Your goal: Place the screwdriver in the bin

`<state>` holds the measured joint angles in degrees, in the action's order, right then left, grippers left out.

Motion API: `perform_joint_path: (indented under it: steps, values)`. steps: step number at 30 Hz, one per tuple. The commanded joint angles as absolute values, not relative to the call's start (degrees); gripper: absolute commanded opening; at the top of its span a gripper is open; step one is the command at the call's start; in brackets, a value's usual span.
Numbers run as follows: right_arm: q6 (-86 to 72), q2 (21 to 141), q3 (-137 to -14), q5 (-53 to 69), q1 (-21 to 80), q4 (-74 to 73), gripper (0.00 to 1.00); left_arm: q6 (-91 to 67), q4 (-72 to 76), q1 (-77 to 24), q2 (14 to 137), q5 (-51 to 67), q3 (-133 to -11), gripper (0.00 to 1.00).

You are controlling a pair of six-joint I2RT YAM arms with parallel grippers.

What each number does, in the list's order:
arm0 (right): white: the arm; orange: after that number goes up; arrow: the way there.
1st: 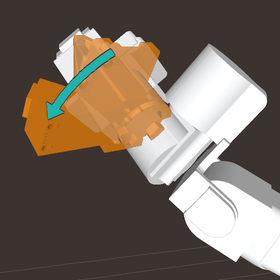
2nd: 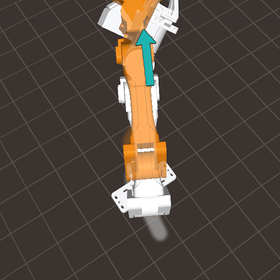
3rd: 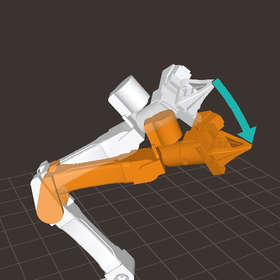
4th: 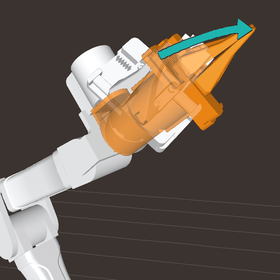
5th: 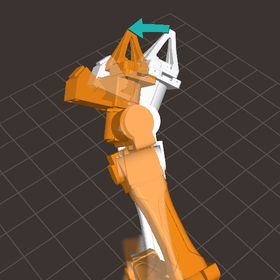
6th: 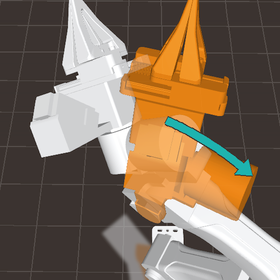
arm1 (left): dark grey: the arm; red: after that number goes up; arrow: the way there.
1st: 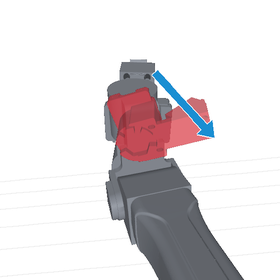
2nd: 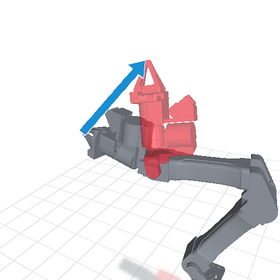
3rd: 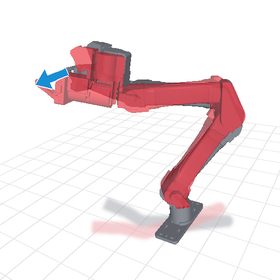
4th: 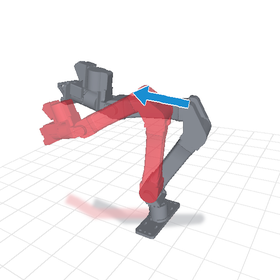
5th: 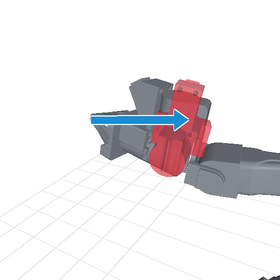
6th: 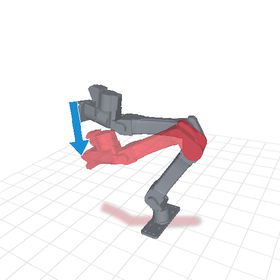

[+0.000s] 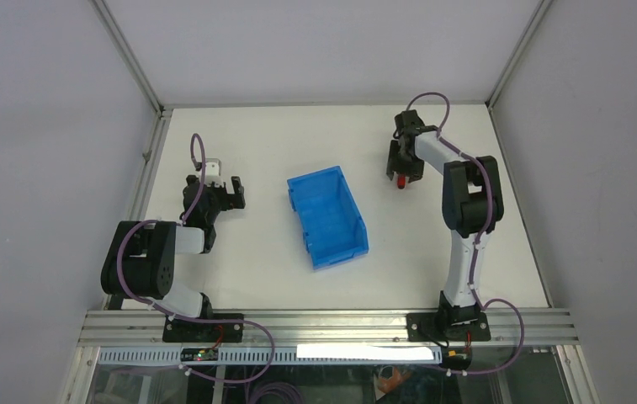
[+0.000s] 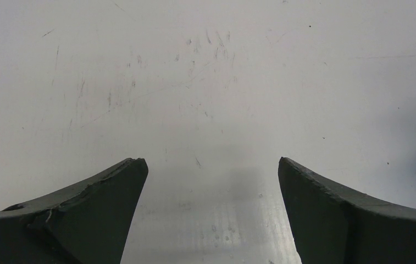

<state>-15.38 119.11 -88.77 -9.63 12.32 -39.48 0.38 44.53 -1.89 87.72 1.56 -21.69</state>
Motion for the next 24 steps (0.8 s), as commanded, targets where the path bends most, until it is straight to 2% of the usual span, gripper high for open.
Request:
perform_joint_path:
  steps: [1,4,6,17,24]
  values:
    - [-16.1,121.8,-89.9,-6.4,11.9,-37.9,0.49,-0.6,46.1,-2.3,86.4,1.9,-21.9,0.99]
    - [-16.1,122.0,-91.0,-7.0,11.8,-39.2,0.11,-0.6,46.1,-2.3,86.3,1.9,-21.9,0.99]
    - [-15.6,120.5,-91.8,-7.5,11.8,-40.2,0.00,-0.5,46.1,-2.3,86.4,1.9,-21.9,0.99]
    - [-14.6,101.4,-94.9,-12.5,12.5,-51.0,0.00,-0.6,46.1,-2.2,86.4,1.8,-21.9,0.99]
    - [-13.1,92.0,-98.2,-16.5,22.4,-54.7,0.00,-0.6,46.1,-2.3,86.4,1.9,-21.9,0.99]
